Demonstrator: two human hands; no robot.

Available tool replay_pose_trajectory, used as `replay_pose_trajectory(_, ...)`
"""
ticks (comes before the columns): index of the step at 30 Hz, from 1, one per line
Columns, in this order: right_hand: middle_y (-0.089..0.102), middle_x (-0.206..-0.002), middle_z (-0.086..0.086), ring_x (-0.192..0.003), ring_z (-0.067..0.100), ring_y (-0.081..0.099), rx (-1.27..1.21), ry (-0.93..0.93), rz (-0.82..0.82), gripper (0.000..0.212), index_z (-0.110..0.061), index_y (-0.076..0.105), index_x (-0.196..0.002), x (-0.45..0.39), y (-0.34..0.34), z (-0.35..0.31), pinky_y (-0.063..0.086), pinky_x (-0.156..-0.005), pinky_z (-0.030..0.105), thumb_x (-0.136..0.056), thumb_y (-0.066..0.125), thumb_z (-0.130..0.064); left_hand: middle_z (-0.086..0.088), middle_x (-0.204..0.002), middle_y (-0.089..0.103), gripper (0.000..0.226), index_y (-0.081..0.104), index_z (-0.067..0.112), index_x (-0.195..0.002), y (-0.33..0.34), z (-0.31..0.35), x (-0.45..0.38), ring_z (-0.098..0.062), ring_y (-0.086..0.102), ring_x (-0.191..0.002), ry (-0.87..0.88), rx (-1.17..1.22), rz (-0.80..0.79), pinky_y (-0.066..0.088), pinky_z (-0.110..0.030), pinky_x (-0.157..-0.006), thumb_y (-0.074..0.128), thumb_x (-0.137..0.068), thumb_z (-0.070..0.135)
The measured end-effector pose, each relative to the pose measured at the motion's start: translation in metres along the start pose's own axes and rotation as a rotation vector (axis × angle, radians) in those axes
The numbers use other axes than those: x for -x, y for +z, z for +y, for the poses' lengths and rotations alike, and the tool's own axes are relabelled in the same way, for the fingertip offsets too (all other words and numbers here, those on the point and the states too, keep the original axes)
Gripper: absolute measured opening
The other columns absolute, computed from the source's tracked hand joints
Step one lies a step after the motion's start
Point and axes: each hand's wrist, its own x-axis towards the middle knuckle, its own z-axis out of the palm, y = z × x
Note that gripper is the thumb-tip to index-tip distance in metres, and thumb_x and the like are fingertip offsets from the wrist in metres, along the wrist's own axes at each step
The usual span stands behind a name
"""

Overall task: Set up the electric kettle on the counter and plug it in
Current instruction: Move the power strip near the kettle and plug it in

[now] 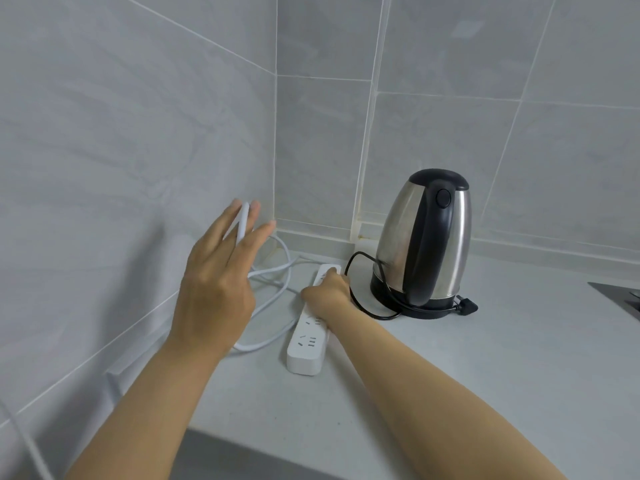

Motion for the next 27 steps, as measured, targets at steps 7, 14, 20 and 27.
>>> replay_pose_trajectory(7, 0.004, -0.157, 0.013, -0.143, 0.030, 0.022, 0.067, 0.030, 0.047, 0.066, -0.007, 0.020, -0.147, -0.004, 0.022, -0.014, 0.036, -0.110, 0.043, -0.089, 0.048, -0.018, -0.014, -0.133, 0.058, 0.032, 0.062, 0.002, -0.123, 0.005, 0.004, -0.020, -0.026, 0.049, -0.130, -0.025, 0.050, 0.145, 0.043, -0.029, -0.105, 0.047, -0.096, -0.005)
replay_pose_trajectory(14, 0.013, -0.154, 0.015, -0.141, 0.032, 0.024, 0.078, -0.013, 0.040, 0.060, -0.007, 0.029, -0.143, -0.012, 0.028, -0.022, 0.037, -0.109, 0.045, -0.089, 0.049, -0.022, 0.004, -0.125, 0.060, 0.041, 0.040, 0.001, -0.140, 0.013, 0.017, -0.019, -0.001, 0.059, -0.069, -0.373, 0.268, 0.324, 0.038, 0.001, -0.062, 0.044, -0.101, 0.013)
replay_pose_trajectory(20, 0.028, -0.146, 0.009, -0.128, 0.033, 0.035, 0.061, -0.042, 0.025, 0.058, -0.010, 0.034, -0.141, -0.029, 0.033, -0.024, 0.034, -0.108, 0.040, -0.089, 0.050, -0.030, 0.009, -0.126, 0.058, 0.032, 0.046, -0.003, -0.130, 0.024, 0.007, -0.018, -0.037, 0.067, -0.096, -0.356, 0.307, 0.457, 0.048, -0.016, -0.080, 0.039, -0.101, 0.008)
replay_pose_trajectory(27, 0.019, -0.154, 0.013, -0.141, 0.032, 0.022, 0.095, -0.052, 0.006, 0.063, -0.012, 0.030, -0.146, -0.052, 0.042, -0.031, 0.017, -0.118, 0.042, -0.090, 0.046, -0.036, -0.019, -0.132, 0.053, 0.032, 0.037, -0.010, -0.128, 0.043, 0.009, -0.016, -0.011, 0.050, -0.128, -0.140, 0.426, 0.401, 0.038, -0.014, -0.101, 0.034, -0.099, 0.004)
